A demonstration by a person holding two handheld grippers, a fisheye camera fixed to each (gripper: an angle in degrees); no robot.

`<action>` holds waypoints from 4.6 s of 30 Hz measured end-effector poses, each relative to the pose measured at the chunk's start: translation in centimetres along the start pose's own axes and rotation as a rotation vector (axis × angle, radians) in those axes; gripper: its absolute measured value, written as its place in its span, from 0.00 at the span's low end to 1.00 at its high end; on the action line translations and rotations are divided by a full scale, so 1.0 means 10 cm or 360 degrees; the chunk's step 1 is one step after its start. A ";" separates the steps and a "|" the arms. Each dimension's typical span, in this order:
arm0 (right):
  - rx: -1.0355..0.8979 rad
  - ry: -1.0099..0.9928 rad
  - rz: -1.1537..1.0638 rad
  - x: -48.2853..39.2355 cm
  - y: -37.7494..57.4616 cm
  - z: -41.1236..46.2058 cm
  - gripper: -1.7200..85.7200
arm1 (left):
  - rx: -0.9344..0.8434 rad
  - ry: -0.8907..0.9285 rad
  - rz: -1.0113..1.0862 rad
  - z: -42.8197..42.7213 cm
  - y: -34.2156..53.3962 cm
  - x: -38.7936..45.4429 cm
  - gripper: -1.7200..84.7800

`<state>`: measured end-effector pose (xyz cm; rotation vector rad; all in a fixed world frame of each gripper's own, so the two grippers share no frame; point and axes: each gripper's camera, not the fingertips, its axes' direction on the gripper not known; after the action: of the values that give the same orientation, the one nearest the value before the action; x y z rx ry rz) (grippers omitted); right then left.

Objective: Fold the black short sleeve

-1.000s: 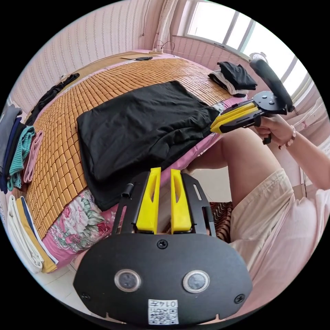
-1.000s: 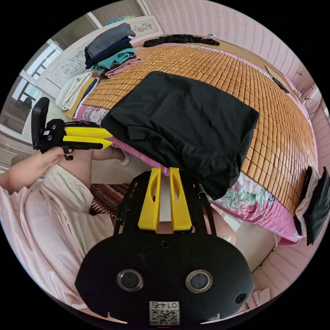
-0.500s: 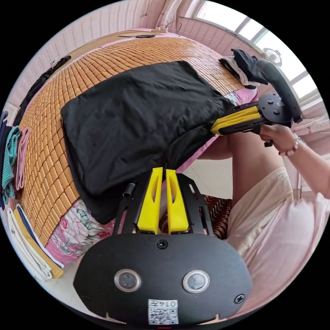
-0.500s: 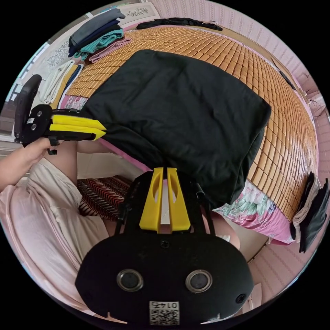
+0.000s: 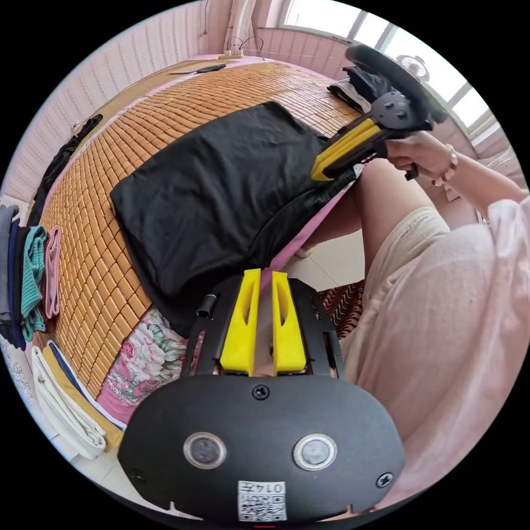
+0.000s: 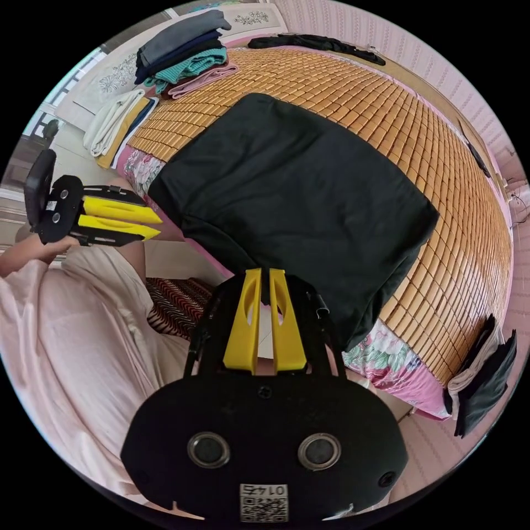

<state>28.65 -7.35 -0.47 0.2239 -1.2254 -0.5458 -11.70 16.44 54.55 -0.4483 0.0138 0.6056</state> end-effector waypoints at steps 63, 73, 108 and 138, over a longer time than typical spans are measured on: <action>0.0380 -0.0923 0.0778 2.73 1.86 -0.61 0.03 | 0.0381 0.0058 0.0615 0.60 -1.33 1.35 0.11; 0.1082 -0.1294 0.1396 3.80 2.44 -0.13 0.10 | 0.0465 0.0286 0.0219 0.18 -1.09 0.89 0.02; 0.0935 -0.1292 0.1650 4.46 3.27 -0.14 0.18 | 0.0489 0.0348 0.0496 -0.09 -0.83 1.21 0.02; 0.0742 -0.0978 0.1070 3.56 0.86 -1.27 0.04 | 0.0670 0.0450 -0.0443 -0.40 -0.43 -0.05 0.02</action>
<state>51.08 -19.80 28.62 0.0170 -1.9070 0.2960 -9.25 11.39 52.75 -0.1186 0.3376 0.2499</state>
